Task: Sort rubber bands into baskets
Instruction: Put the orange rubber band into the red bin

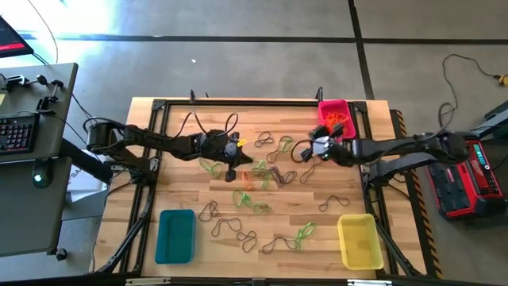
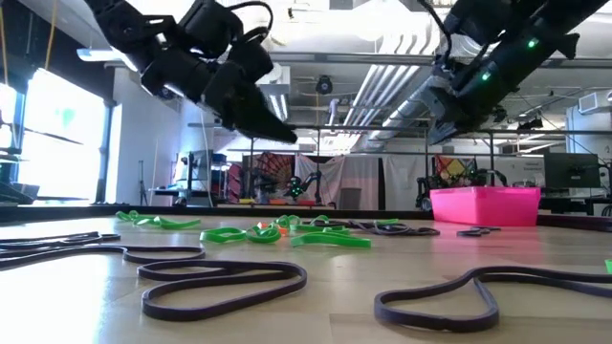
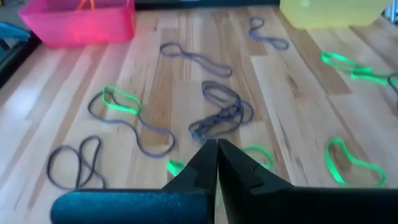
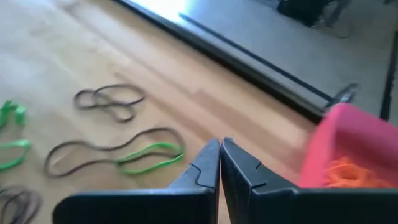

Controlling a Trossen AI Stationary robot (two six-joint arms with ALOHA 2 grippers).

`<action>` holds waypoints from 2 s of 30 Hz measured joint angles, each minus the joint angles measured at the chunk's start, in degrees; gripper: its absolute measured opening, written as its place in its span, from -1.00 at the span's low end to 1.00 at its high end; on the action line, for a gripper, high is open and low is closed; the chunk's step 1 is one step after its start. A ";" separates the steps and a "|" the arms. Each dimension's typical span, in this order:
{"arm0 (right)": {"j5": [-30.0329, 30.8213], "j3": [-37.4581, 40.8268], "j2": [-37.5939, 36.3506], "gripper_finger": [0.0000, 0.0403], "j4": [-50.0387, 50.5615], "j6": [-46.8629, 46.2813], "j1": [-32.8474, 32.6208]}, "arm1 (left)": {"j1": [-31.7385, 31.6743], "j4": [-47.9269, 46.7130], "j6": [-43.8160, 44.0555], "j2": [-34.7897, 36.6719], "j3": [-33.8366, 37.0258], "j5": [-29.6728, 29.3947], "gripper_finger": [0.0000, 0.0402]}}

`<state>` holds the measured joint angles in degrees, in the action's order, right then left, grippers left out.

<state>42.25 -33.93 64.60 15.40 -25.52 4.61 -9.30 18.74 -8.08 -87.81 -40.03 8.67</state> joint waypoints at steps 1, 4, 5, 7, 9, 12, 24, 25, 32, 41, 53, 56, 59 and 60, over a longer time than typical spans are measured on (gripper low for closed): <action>-0.55 0.00 1.32 -0.98 -0.86 -0.08 -0.61 | 0.00 -0.57 -0.14 0.00 0.00 -0.01 -0.99; -3.86 0.01 5.95 -0.98 -4.79 -0.19 -1.87 | 0.02 -1.73 -0.54 0.00 0.00 -0.01 -1.00; -5.54 0.02 7.54 -0.98 -6.30 -0.21 -1.93 | 0.02 -1.99 -0.54 0.00 0.00 -0.01 -0.99; -9.06 0.02 10.63 -0.98 -9.90 -0.17 -1.78 | 0.02 -2.26 -0.67 0.00 0.00 -0.10 -0.97; -11.33 0.04 13.41 -0.98 -13.17 -0.13 -1.62 | 0.02 -2.43 -1.37 0.00 0.00 -0.23 -0.93; -11.24 0.04 16.70 -0.99 -17.89 0.51 -1.73 | 0.02 -2.23 -1.43 -0.02 0.00 -0.25 -0.84; -11.04 0.04 24.13 -1.00 -33.18 8.02 -4.07 | 0.92 -2.87 0.38 -0.02 -0.02 -0.27 -0.53; -11.08 0.04 24.63 -1.00 -33.56 8.02 -4.09 | 1.24 -3.19 0.38 -0.02 -0.02 -0.27 -0.50; -11.08 0.04 27.90 -1.00 -35.83 5.71 -4.03 | 2.78 -3.50 1.88 -0.04 -0.02 -0.47 -0.41; -11.32 0.03 30.64 -1.00 -40.65 6.05 -4.30 | 2.99 -0.14 4.89 -4.12 -0.07 -0.88 -0.48; -13.01 0.02 30.73 -1.00 -41.01 2.00 -3.04 | 4.74 -2.28 6.41 -5.29 -0.62 -0.68 -0.64; -13.04 0.02 30.73 -1.00 -41.15 2.44 -3.00 | 6.15 -2.50 6.41 -5.29 -0.72 -0.68 -0.62; -13.22 0.03 30.73 -1.00 -42.42 3.43 -3.05 | 7.18 -2.49 6.39 -5.29 -0.72 -0.67 -0.56; -13.24 0.02 30.73 -1.00 -42.83 3.48 -3.05 | 7.37 -2.50 6.40 -5.29 -0.72 -0.72 -0.52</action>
<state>29.02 -33.91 95.33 -27.43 -22.04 1.56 -1.93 16.25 -1.68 -93.10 -40.75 7.95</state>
